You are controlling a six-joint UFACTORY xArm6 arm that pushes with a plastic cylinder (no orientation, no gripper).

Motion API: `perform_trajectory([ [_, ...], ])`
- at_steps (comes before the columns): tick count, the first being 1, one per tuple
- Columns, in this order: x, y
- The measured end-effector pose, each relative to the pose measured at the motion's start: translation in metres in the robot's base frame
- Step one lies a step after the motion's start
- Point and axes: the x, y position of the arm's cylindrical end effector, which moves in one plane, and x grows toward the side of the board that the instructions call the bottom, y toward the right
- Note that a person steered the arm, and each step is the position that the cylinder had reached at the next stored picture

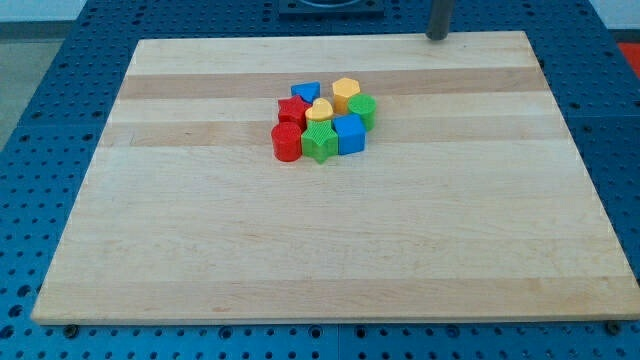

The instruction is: Move the green star and the blue triangle towards the top center

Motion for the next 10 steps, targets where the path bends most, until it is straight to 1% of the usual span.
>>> perform_trajectory([
  [1,0.0,0.0],
  [2,0.024,0.0],
  [3,0.078,-0.003],
  [4,0.113,-0.01],
  [5,0.169,-0.011],
  [6,0.228,-0.037],
  [7,0.255,-0.09],
  [8,0.256,-0.134],
  [9,0.242,-0.172],
  [10,0.218,-0.177],
])
